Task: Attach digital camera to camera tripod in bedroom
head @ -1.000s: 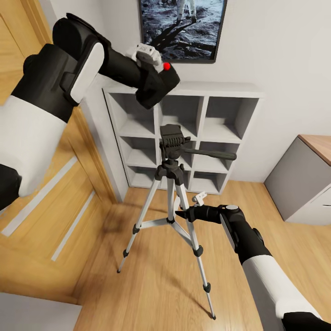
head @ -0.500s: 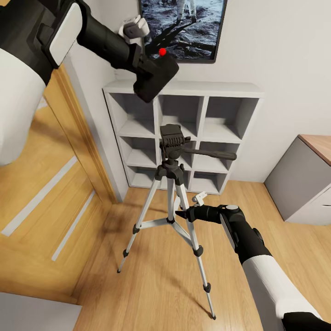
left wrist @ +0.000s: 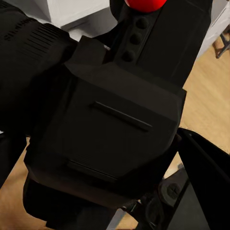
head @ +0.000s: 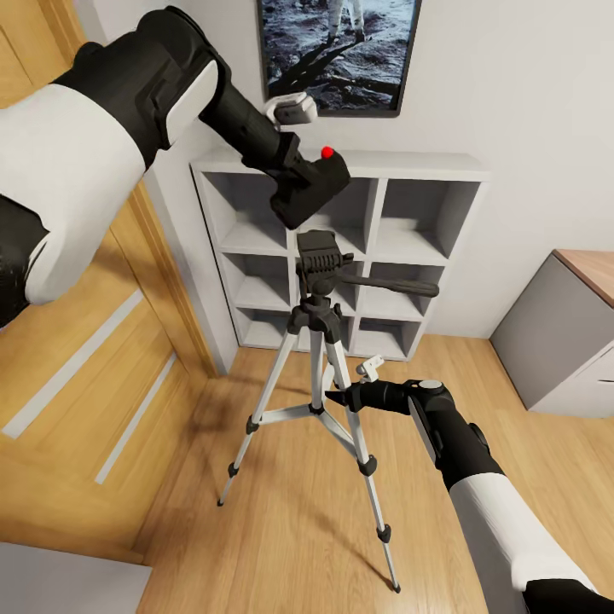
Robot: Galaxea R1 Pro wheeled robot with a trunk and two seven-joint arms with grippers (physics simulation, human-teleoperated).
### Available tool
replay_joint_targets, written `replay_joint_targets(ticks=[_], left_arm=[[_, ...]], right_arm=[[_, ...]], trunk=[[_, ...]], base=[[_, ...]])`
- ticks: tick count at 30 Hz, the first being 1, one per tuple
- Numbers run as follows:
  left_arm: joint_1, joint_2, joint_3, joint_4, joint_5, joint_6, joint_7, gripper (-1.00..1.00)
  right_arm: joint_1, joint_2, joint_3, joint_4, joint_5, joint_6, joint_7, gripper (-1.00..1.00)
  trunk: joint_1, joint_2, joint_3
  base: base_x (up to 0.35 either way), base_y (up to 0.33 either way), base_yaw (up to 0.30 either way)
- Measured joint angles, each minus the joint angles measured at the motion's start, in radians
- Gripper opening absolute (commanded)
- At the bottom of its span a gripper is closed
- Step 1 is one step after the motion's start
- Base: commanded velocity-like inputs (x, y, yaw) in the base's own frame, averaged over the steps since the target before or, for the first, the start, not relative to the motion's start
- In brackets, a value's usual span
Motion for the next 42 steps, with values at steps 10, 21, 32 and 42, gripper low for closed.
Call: replay_joint_targets(ticks=[10, 21, 32, 42], left_arm=[[0.000, -0.033, -0.112, -0.016, -0.004, -0.001, -0.025, -1.00], [0.000, -0.026, -0.255, -0.073, -0.009, -0.004, -0.029, -1.00], [-0.029, -0.023, -0.278, -0.072, -0.012, -0.007, -0.091, -1.00], [-0.140, -0.023, -0.273, -0.017, 0.007, 0.001, -0.093, -1.00]], right_arm=[[0.000, 0.001, 0.001, 0.002, -0.003, 0.000, -0.004, -1.00], [0.000, 0.003, 0.000, 0.003, -0.013, 0.001, -0.020, -1.00], [0.000, 0.006, 0.000, 0.003, -0.013, 0.003, -0.028, -1.00], [-0.001, 0.006, 0.000, 0.005, -0.013, 0.002, -0.028, -1.00]], trunk=[[0.000, 0.000, 0.000], [0.000, 0.000, 0.000], [0.000, 0.000, 0.000], [0.000, -0.001, 0.000]], base=[[0.000, 0.000, 0.000], [0.000, 0.000, 0.000], [0.000, 0.000, 0.000], [0.000, 0.000, 0.000]])
